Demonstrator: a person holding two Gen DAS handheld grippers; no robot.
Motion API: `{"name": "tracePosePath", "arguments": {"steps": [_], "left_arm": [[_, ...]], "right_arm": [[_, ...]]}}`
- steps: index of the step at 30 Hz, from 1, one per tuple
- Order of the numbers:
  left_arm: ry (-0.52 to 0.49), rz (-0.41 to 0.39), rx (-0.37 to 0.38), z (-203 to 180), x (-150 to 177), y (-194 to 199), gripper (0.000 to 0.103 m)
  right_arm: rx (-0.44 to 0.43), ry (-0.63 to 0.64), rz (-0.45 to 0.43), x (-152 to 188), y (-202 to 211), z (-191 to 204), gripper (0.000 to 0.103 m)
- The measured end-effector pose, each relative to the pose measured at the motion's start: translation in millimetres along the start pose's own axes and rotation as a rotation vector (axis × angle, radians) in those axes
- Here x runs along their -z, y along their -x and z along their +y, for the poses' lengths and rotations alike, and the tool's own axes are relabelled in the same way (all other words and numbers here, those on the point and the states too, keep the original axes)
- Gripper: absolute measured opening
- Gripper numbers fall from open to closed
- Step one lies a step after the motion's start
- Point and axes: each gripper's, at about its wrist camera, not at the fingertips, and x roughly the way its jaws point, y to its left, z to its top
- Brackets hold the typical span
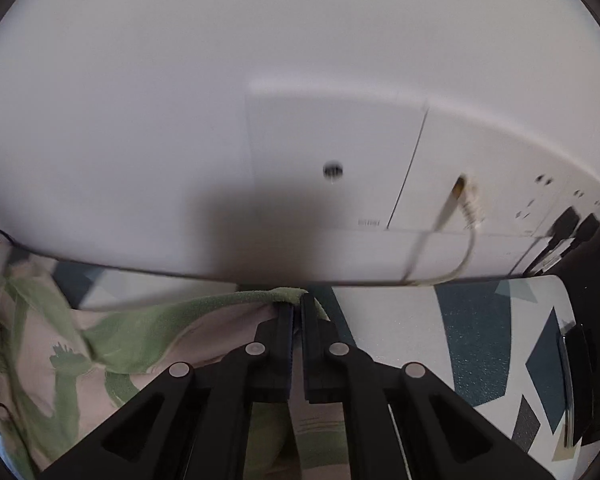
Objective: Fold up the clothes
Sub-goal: 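Open both grippers and release the garment on the bed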
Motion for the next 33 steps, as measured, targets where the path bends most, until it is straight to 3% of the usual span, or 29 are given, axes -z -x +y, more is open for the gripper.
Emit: {"name": "tracePosePath", "arguments": {"steps": [2,4,6,8,10,13,16,17,19,23,26,33], "left_arm": [[0.008,0.001,0.071,4,6,17,0.038],[0.009,0.015,0.142,4,18,31,0.044],[-0.001,0.044,0.186,-1,39,40,0.051],[-0.007,0.081,0.215,-7,62,42,0.051],[-0.013,0.131,0.233,-16,86,36,0.051],[-0.035,0.197,0.193,-33,121,17,0.051],[0.035,0.178,0.166,-29,137,12,0.049],[0.070,0.168,0.175,-25,141,13,0.044],[0.120,0.153,0.178,-17,143,18,0.008],[0.168,0.125,0.181,-4,145,34,0.005],[0.156,0.101,0.178,2,147,53,0.004],[0.225,0.051,0.160,45,176,104,0.003]], "right_arm": [[-0.033,-0.007,0.013,4,-5,-4,0.052],[-0.099,-0.079,-0.038,12,9,-15,0.071],[-0.188,-0.177,-0.089,22,30,-31,0.081],[-0.226,-0.270,-0.143,37,56,-46,0.089],[-0.243,-0.317,-0.180,60,84,-54,0.091],[-0.247,-0.348,-0.199,101,123,-61,0.097],[-0.281,-0.390,-0.144,144,147,-63,0.099],[-0.296,-0.409,-0.117,157,153,-63,0.099],[-0.310,-0.436,-0.060,187,163,-64,0.099],[-0.259,-0.473,0.048,241,170,-57,0.099],[-0.293,-0.542,0.102,273,172,-45,0.099],[-0.269,-0.640,0.132,297,173,-25,0.099]]}}
